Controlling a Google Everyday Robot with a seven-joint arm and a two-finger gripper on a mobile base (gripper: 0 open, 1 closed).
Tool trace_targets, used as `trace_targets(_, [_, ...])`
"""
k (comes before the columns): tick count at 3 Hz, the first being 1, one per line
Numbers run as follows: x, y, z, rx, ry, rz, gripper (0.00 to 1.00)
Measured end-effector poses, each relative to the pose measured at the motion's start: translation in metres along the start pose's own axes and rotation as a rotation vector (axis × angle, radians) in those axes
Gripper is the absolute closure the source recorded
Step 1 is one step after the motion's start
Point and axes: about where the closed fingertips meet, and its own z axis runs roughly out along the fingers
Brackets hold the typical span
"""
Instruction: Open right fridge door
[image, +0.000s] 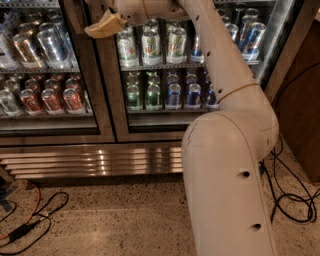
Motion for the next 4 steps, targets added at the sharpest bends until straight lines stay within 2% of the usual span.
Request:
trace_targets(1, [-0.0004, -0.0001, -0.0005, -0.002, -0.001, -0.002, 0.53])
trace_targets(3, [-0.0004, 0.0, -0.0004, -0.002, -0.001, -0.002, 0.98])
trace_targets(4, [-0.0003, -0.0003, -0.0005, -0.002, -0.001, -0.002, 1.0])
